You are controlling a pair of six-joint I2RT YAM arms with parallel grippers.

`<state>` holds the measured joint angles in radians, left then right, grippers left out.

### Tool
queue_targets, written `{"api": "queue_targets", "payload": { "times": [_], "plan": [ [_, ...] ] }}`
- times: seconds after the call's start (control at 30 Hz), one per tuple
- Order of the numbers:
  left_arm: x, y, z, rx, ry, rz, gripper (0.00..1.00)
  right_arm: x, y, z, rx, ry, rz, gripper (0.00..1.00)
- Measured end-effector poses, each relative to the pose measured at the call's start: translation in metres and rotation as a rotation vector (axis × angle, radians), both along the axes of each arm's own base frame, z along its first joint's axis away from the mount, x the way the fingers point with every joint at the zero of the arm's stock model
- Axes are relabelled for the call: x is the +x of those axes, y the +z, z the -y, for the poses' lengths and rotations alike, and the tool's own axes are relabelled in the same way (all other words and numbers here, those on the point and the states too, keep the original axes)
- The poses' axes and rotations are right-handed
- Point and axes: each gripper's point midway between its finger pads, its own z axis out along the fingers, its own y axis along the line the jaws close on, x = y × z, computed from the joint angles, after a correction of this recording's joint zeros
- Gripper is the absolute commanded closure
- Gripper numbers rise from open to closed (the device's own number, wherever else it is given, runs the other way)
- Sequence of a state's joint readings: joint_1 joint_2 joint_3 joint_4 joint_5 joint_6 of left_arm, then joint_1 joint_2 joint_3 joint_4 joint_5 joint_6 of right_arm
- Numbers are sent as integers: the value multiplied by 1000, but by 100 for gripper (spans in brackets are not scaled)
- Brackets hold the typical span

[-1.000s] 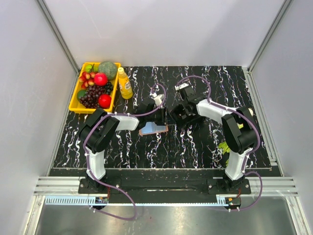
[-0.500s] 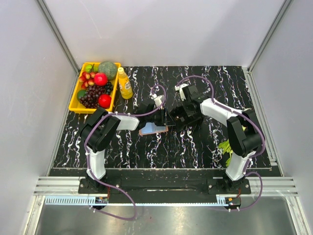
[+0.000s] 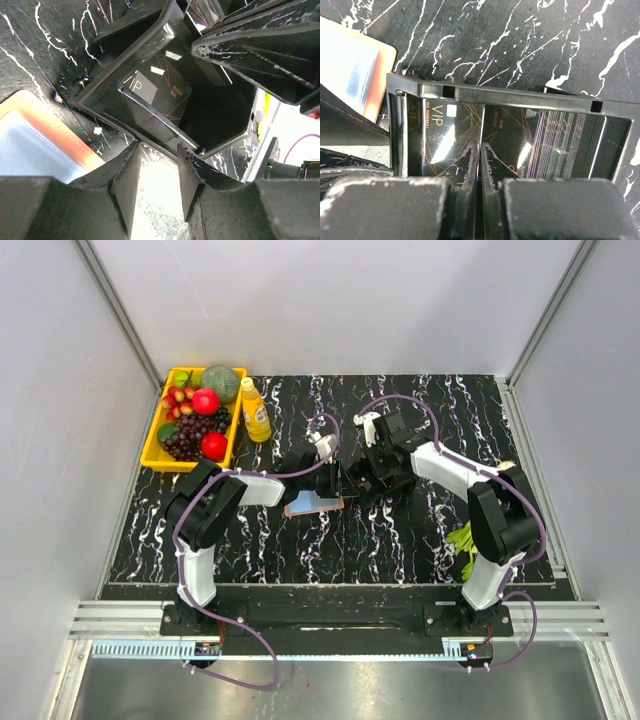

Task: Put the credit cards into the card holder
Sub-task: Pick up the credit card from the storage box.

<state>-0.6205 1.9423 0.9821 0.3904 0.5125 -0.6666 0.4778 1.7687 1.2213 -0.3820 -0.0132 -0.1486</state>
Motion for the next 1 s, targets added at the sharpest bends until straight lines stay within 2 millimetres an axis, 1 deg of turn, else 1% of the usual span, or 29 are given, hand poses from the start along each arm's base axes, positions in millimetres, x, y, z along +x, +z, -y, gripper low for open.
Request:
{"api": "queue_targets", "payload": {
  "times": [0.07, 0.13, 0.17, 0.2, 0.23, 0.43, 0.53, 0.63, 0.7, 0.8, 0.87, 0.97, 1.0],
  "plan": [
    [0, -1, 0, 1, 0, -1, 61, -2, -5, 1, -6, 0, -14, 88],
    [0, -2, 0, 3, 0, -4, 61, -4, -10, 1, -11, 3, -30, 90],
    [0, -3, 0, 3, 0, -5, 60, -4, -12, 1, -13, 2, -35, 93],
    [0, -3, 0, 3, 0, -5, 60, -5, -14, 2, -16, 2, -39, 98],
    [0, -3, 0, 3, 0, -5, 61, -5, -15, 2, -18, 1, -41, 100],
    [0, -3, 0, 3, 0, -5, 61, -4, -15, 3, -20, -6, -39, 100],
    [0, -3, 0, 4, 1, -5, 61, -5, -10, 3, -17, -6, -33, 100],
    [0, -2, -1, 5, 4, -2, 60, -4, 12, 5, -2, -12, 19, 100],
    [2, 1, -2, 9, 13, 8, 58, -4, 36, 7, 19, -11, 82, 100],
    [3, 14, -4, 5, 27, 31, 55, -7, 73, 11, 58, -6, 193, 100],
    [6, 24, -6, -2, 41, 57, 53, -10, 92, 13, 82, -3, 253, 100],
    [8, 40, -11, -10, 67, 97, 43, -12, 108, 13, 109, -2, 299, 100],
    [9, 46, -14, -11, 78, 110, 36, -12, 113, 13, 122, -7, 309, 100]
  ]
}}
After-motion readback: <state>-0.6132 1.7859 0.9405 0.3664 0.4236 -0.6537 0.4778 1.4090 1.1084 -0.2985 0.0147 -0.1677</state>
